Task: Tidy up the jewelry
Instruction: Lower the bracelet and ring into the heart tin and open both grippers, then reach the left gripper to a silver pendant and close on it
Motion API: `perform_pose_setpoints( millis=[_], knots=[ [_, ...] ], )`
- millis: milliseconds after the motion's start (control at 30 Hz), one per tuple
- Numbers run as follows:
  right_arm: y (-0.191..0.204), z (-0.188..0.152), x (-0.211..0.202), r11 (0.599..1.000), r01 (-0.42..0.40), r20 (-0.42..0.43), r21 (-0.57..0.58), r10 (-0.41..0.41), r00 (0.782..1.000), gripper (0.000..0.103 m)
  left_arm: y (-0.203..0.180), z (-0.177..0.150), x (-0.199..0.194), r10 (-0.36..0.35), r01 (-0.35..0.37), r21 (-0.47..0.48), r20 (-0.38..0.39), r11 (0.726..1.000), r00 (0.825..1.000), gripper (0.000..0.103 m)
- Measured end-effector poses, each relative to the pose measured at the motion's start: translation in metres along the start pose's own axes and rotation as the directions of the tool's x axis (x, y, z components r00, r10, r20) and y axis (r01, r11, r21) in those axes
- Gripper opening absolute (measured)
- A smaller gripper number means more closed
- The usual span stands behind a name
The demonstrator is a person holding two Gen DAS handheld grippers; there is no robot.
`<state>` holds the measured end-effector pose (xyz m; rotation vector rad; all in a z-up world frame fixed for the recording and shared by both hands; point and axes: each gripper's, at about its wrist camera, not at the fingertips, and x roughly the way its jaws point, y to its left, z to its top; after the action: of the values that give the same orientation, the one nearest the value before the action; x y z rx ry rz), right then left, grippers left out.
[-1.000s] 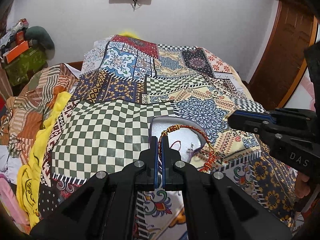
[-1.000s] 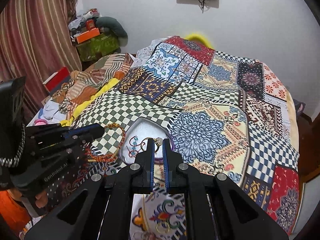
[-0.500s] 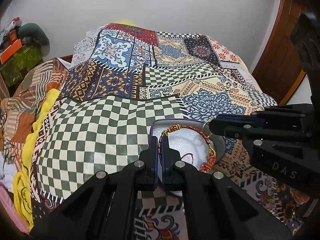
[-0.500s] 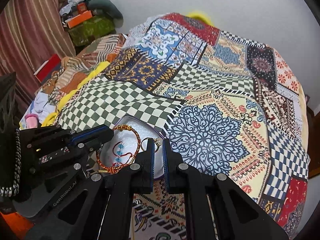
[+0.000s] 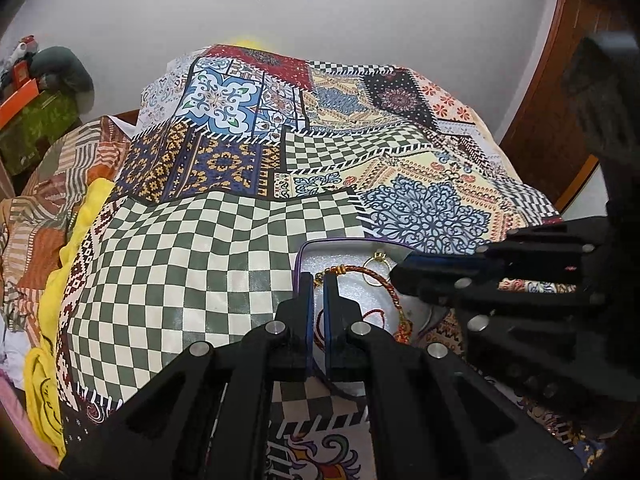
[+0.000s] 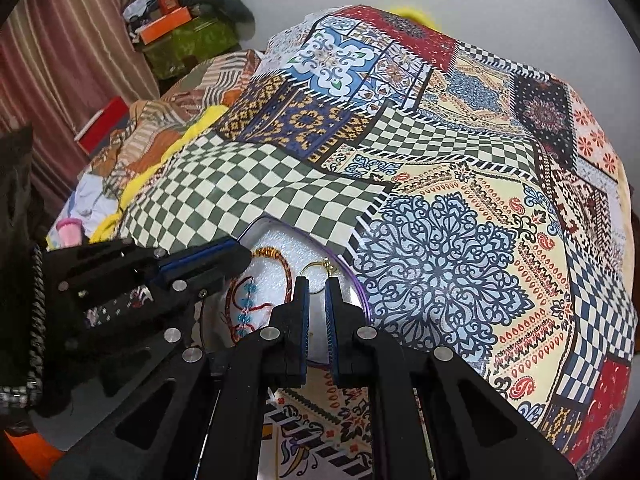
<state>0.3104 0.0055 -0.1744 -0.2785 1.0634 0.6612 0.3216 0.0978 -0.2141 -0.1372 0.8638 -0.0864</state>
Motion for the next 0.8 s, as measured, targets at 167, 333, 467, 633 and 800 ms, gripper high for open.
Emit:
perform_pose_setpoints(
  millis=[167, 333, 467, 633, 800],
  knots=[
    [0.006, 0.000, -0.001, 1.000, 0.018, -0.002, -0.024, -0.018, 1.000, 0.007, 0.000, 0.001, -0.010, 0.014, -0.014, 0.005, 0.010, 1.000, 1.000, 0.005],
    [0.009, -0.001, -0.008, 0.998, 0.050, 0.012, -0.037, -0.050, 0.999, 0.007, 0.008, -0.003, -0.029, 0.017, -0.017, -0.020, 0.034, 1.000, 0.999, 0.023],
    [0.012, -0.005, -0.018, 0.995, 0.085, 0.030, -0.052, -0.084, 0.996, 0.008, 0.016, -0.007, -0.043, 0.016, -0.014, -0.044, 0.045, 0.999, 0.999, 0.025],
    [0.014, -0.011, -0.031, 0.991, 0.121, 0.052, -0.054, -0.118, 0.992, 0.009, 0.016, -0.014, -0.058, 0.036, -0.034, -0.034, 0.043, 0.999, 0.998, 0.026],
    [0.018, -0.020, -0.048, 0.989, 0.136, 0.082, -0.053, -0.131, 0.988, 0.009, 0.011, -0.022, -0.075, 0.041, -0.040, -0.023, 0.048, 0.999, 0.998, 0.026]
  ],
)
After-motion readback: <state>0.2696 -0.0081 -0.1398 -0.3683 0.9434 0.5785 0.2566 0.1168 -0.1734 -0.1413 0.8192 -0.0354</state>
